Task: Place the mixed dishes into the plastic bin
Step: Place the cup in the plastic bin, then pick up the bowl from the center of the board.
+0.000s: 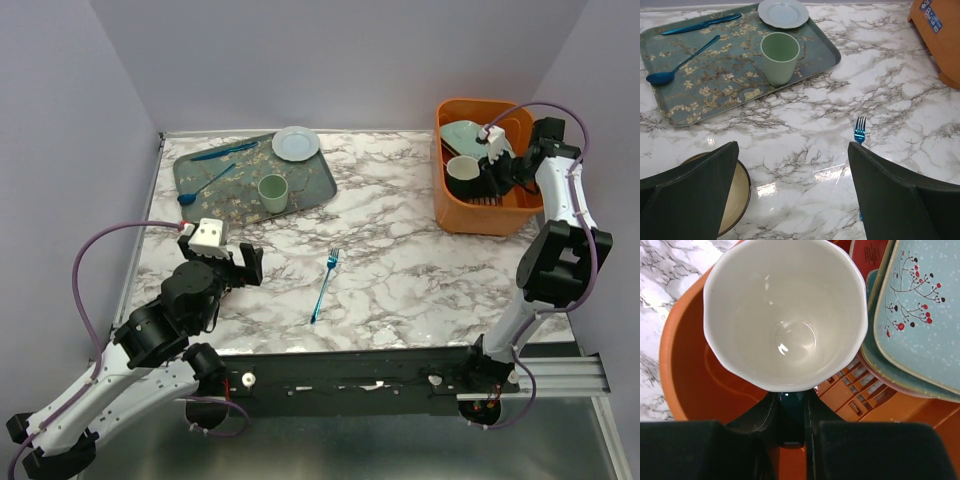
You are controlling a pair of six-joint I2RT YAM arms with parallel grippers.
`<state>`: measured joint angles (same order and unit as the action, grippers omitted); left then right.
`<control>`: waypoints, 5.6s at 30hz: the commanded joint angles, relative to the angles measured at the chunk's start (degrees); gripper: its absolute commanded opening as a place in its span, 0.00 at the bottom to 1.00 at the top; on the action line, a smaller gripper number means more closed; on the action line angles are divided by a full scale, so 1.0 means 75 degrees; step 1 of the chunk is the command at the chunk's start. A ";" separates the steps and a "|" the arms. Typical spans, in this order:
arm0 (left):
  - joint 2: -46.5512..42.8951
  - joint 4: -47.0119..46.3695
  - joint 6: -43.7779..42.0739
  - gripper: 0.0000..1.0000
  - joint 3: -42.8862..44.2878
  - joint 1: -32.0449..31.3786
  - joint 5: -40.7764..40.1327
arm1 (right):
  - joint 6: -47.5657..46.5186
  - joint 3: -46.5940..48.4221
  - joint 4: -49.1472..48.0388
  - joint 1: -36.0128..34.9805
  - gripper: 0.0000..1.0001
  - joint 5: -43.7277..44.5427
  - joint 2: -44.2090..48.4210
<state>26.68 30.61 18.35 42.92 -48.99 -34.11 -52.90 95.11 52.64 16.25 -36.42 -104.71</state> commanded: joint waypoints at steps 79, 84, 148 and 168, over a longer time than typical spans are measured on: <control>0.0111 -0.0062 -0.0044 0.99 -0.0097 0.0321 -0.0058 | -0.2321 0.0948 0.2637 0.0388 1.00 -0.0908 0.0003; 0.0099 -0.0074 -0.0044 0.99 -0.0109 0.0333 -0.0022 | -0.2263 0.0737 0.2614 0.0400 1.00 -0.1213 0.0191; 0.5091 0.1344 0.5862 0.72 -0.0308 0.1634 -0.1815 | 0.2484 -0.4056 -0.0480 0.0505 0.99 -0.5784 0.4468; 0.6286 0.0700 0.5546 0.53 -0.0625 0.2032 -0.1136 | 0.2437 -0.4045 -0.0339 0.0505 1.00 -0.6007 0.4843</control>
<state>71.68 38.13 60.27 39.13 -34.52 -43.62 -34.06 65.47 48.84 19.62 -79.18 -69.82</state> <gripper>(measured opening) 0.531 0.995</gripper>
